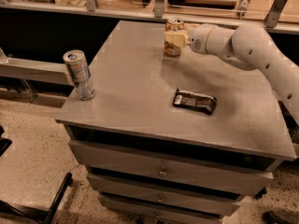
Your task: Knock orange can over
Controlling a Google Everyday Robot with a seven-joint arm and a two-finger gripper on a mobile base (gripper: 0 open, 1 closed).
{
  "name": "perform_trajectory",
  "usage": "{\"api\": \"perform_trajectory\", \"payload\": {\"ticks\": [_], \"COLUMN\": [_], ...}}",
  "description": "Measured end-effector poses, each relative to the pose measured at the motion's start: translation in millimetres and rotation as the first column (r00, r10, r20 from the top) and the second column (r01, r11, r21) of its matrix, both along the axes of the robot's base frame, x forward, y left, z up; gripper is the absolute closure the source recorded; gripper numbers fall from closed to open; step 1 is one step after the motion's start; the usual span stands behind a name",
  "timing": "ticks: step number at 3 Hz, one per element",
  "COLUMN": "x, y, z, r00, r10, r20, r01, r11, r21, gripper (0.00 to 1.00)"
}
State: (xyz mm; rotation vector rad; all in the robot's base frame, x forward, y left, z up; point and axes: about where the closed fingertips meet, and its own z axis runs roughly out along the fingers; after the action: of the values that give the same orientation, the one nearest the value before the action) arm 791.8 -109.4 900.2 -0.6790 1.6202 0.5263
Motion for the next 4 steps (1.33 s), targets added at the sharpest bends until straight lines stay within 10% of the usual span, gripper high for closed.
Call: {"api": "perform_trajectory", "payload": {"ticks": [2, 3, 4], "x": [0.0, -4.8, -15.3], "y": [-29.6, -43.0, -49.4], "z": [26.8, 44.6, 47.1], "r00": [1.0000, 0.9995, 0.9957], "r10": [0.000, 0.031, 0.073], "r20": [0.009, -0.004, -0.057], "r01": [0.001, -0.031, -0.089], "r11": [0.997, 0.975, 0.919], "r21": [-0.076, -0.222, -0.383], "gripper": [1.00, 1.00, 1.00]}}
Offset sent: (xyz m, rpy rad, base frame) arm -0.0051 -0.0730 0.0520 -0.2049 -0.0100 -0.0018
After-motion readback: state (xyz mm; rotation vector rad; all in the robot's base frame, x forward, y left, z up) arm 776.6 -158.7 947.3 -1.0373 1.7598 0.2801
